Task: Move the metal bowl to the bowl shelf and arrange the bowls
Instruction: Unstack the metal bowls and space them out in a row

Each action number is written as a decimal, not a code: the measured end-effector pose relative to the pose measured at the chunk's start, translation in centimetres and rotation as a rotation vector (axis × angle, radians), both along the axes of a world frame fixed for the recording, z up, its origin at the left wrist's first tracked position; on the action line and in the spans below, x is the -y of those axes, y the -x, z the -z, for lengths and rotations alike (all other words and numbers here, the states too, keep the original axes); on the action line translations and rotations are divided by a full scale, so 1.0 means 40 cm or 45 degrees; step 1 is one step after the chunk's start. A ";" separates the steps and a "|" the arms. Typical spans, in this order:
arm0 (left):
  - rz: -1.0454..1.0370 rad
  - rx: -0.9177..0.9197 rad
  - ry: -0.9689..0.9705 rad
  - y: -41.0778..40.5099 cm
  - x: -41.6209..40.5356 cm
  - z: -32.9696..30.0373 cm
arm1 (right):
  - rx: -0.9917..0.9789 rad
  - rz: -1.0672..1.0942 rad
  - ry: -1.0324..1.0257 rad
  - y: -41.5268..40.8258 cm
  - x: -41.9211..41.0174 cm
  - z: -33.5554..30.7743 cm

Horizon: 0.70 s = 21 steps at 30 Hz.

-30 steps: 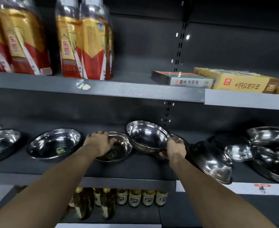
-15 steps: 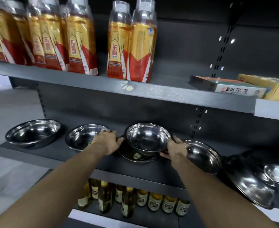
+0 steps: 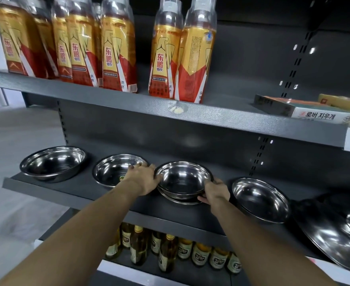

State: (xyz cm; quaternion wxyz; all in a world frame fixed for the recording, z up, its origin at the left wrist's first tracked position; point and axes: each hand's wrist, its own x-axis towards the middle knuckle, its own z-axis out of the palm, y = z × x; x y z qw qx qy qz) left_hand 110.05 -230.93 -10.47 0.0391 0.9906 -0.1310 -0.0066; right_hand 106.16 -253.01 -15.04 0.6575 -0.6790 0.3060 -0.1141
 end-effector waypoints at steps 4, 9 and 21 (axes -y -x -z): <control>0.007 -0.018 0.010 -0.001 0.003 0.002 | -0.038 -0.014 0.131 -0.002 0.008 0.008; 0.049 -0.025 0.029 -0.007 0.027 0.008 | -0.125 -0.032 0.362 0.005 0.031 0.020; 0.351 0.045 -0.039 0.021 0.288 0.024 | -0.055 0.188 -0.097 0.140 0.205 0.015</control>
